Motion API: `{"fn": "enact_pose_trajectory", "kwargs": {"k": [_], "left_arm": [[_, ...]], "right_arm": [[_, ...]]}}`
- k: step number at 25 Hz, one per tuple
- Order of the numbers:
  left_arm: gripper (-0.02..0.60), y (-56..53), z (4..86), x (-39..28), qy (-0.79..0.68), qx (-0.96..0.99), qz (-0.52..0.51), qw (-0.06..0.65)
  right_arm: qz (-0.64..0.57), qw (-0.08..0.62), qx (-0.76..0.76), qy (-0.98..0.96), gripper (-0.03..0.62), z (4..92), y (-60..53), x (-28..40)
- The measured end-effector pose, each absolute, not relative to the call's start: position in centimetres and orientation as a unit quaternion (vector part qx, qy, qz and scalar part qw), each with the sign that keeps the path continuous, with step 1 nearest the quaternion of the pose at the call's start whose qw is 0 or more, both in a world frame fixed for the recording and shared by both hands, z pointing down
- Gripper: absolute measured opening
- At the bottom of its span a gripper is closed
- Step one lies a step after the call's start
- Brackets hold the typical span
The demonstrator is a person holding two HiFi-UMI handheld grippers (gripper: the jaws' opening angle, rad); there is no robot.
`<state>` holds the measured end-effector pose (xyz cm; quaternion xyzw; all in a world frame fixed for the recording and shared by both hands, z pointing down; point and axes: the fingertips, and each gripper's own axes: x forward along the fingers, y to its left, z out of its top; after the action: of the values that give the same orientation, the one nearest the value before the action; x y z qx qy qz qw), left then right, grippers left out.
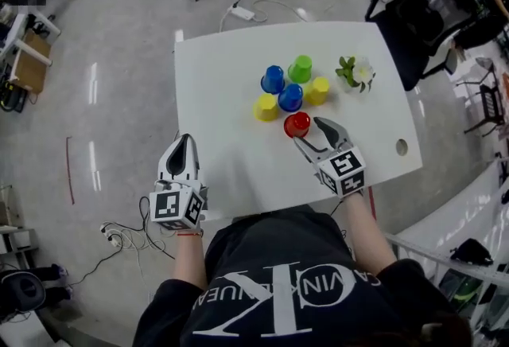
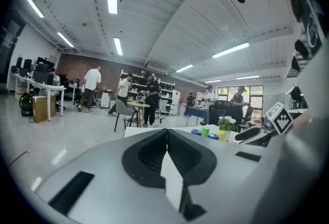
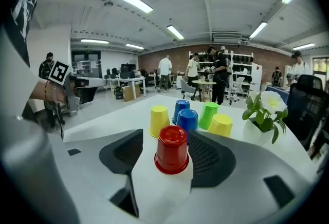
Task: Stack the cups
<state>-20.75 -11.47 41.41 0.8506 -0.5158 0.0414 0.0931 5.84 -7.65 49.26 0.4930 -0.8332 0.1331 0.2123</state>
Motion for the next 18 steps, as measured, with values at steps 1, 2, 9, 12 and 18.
{"fn": "enact_pose_trajectory", "kwargs": {"k": [1, 2, 9, 12, 18], "left_arm": [[0.005, -11.6, 41.4, -20.3, -0.522, 0.847, 0.042, 0.094], [0.005, -11.8, 41.4, -19.7, -0.528, 0.843, 0.042, 0.095], [0.004, -11.8, 41.6, -16.6, -0.565, 0.817, 0.044, 0.102], [0.005, -11.2, 41.6, -15.6, -0.582, 0.806, 0.045, 0.103], [0.005, -9.1, 41.7, -14.0, -0.611, 0.783, 0.050, 0.107]], "right_arm": [[0.132, 0.216, 0.481, -0.839, 0.285, 49.4, -8.0, 6.0], [0.132, 0.219, 0.469, -0.845, 0.285, 49.5, -8.3, 6.0], [0.123, 0.237, 0.389, -0.882, 0.232, 50.6, -9.4, 5.7], [0.108, 0.233, 0.351, -0.900, 0.212, 50.1, -8.8, 4.9], [0.089, 0.221, 0.262, -0.935, 0.212, 49.7, -7.7, 1.1]]}}
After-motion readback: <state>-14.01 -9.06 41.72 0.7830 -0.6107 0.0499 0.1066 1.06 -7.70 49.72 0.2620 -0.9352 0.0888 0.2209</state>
